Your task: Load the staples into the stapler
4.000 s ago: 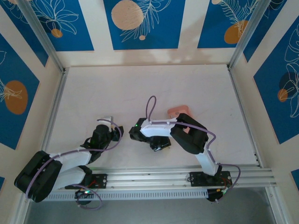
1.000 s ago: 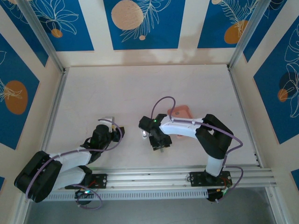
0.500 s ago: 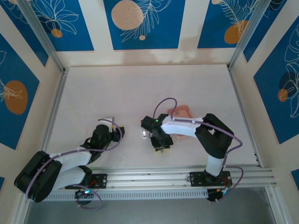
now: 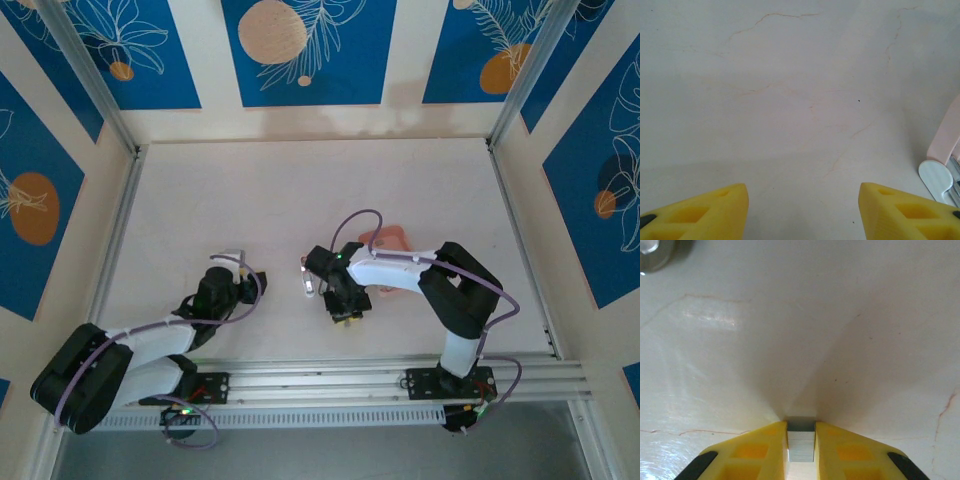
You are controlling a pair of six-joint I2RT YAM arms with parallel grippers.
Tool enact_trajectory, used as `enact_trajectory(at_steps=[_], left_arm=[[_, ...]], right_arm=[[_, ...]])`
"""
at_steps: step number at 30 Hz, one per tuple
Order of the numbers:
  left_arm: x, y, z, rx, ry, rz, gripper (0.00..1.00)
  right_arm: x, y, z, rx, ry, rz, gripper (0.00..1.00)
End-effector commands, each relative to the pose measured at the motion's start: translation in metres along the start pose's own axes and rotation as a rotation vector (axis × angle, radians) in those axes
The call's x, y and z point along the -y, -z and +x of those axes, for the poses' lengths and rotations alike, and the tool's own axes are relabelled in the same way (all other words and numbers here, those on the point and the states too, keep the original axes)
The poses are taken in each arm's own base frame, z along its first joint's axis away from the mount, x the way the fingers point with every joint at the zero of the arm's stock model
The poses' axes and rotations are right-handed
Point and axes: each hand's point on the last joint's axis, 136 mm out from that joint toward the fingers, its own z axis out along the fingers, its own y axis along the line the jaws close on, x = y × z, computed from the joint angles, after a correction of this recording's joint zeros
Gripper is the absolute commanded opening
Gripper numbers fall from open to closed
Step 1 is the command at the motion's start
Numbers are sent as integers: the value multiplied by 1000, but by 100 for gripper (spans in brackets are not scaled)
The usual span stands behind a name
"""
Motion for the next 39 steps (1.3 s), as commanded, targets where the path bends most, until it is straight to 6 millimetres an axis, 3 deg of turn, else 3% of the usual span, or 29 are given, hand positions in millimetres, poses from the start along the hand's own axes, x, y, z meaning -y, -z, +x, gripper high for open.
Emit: enact_trajectory(at_steps=[1, 11, 16, 28, 39], left_arm=[[-1, 2, -5, 22, -14, 2, 61], [-1, 2, -5, 27, -16, 3, 61], [-2, 1, -4, 23, -14, 0, 61], [-3, 0, -6, 24, -26, -10, 61], [-4, -2, -7, 22, -28, -20, 61]], right_arm=[[6, 1, -4, 32, -27, 27, 19], [-2, 50, -31, 336, -107, -32, 17], [-18, 70, -51, 464, -84, -65, 17], [-72, 64, -87, 505, 52, -92, 17], [-80, 57, -106, 498, 74, -123, 17]])
